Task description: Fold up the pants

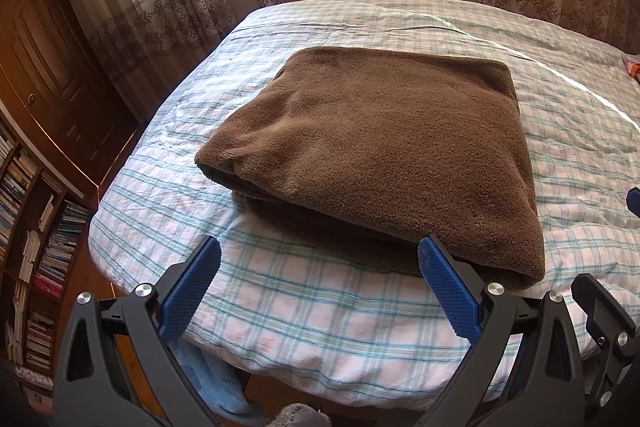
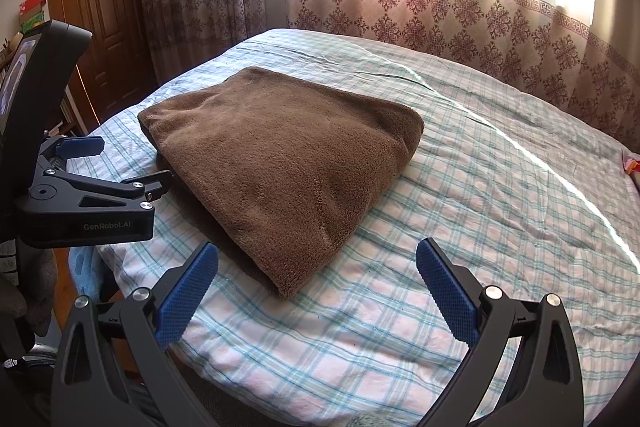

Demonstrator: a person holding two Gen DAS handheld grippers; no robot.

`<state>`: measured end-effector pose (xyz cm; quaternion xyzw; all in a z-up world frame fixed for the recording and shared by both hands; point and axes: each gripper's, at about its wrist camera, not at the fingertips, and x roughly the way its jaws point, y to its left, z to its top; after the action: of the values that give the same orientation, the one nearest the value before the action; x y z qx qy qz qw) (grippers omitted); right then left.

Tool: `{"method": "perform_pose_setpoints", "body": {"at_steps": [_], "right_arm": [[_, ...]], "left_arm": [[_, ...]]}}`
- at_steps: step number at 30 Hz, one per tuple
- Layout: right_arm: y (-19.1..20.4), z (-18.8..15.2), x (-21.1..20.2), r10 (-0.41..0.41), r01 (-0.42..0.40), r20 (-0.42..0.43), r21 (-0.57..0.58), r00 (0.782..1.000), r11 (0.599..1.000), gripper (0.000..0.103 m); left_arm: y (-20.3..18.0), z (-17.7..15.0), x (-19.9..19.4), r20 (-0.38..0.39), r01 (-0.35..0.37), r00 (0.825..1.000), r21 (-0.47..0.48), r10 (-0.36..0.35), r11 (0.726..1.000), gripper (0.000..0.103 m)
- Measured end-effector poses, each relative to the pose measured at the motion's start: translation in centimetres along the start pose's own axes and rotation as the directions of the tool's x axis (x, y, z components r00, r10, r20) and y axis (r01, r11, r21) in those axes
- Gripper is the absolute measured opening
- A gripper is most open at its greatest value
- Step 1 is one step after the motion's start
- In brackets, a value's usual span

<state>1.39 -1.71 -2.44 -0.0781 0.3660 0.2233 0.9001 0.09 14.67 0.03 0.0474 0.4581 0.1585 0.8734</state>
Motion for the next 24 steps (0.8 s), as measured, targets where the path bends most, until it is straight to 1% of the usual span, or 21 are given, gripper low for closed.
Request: {"method": "perform_pose_setpoints", "body": {"at_steps": [19, 21, 24], "right_arm": [[0.05, -0.19, 0.24, 0.005, -0.005, -0.008, 0.008, 1.0, 1.0, 0.098], [0.01, -0.19, 0.24, 0.005, -0.005, -0.009, 0.008, 1.0, 1.0, 0.098], [0.0, -0.17, 0.33, 0.005, -0.004, -0.013, 0.011, 1.0, 1.0, 0.098]], "left_arm": [[0.24, 0.18, -0.01, -0.002, 0.001, 1.0, -0.005, -0.001, 1.0, 0.1], [0.08, 0.09, -0.12, 0.008, 0.001, 1.0, 0.002, -0.001, 1.0, 0.1], [-0.24, 0.01, -0.51, 0.035, -0.018, 0.999, 0.021, 0.017, 1.0, 0.101]]}}
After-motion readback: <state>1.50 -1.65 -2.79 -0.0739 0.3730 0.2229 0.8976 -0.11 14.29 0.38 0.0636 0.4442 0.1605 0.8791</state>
